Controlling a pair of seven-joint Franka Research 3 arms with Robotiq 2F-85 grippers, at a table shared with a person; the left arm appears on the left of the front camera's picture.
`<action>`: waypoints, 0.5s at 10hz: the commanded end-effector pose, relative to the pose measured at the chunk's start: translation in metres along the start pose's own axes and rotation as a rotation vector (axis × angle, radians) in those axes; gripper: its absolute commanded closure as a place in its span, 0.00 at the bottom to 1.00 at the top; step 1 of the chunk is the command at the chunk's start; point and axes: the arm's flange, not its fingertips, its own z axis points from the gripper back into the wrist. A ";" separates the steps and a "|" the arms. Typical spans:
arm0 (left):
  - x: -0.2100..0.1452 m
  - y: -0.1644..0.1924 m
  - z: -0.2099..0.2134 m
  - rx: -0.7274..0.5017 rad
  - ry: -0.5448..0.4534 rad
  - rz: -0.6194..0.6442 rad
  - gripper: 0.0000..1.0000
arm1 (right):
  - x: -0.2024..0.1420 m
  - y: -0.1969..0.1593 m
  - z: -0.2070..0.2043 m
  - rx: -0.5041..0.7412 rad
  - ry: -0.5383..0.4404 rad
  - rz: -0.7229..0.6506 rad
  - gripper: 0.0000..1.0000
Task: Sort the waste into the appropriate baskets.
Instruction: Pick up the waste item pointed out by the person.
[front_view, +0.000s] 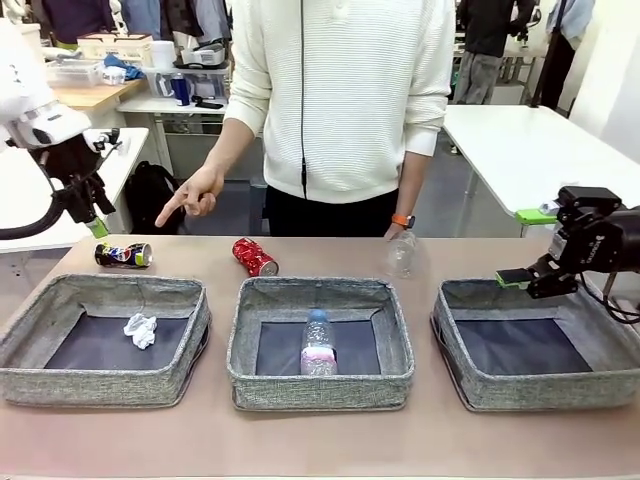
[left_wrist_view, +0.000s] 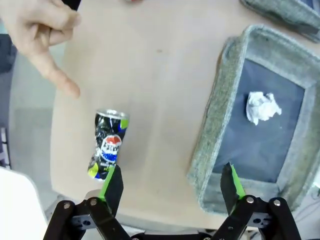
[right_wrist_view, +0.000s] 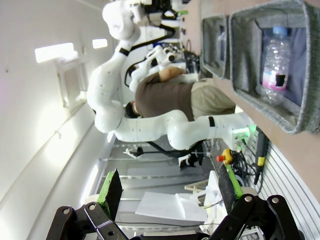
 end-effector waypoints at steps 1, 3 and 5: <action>-0.017 0.038 -0.008 -0.051 0.089 -0.105 0.00 | 0.002 0.001 -0.002 0.018 -0.006 0.031 0.00; -0.030 0.068 -0.021 -0.024 0.131 -0.185 0.00 | 0.002 0.001 -0.002 0.018 -0.006 0.031 0.00; -0.040 0.087 -0.039 -0.033 0.111 -0.218 0.00 | 0.002 0.001 -0.002 0.018 -0.006 0.031 0.00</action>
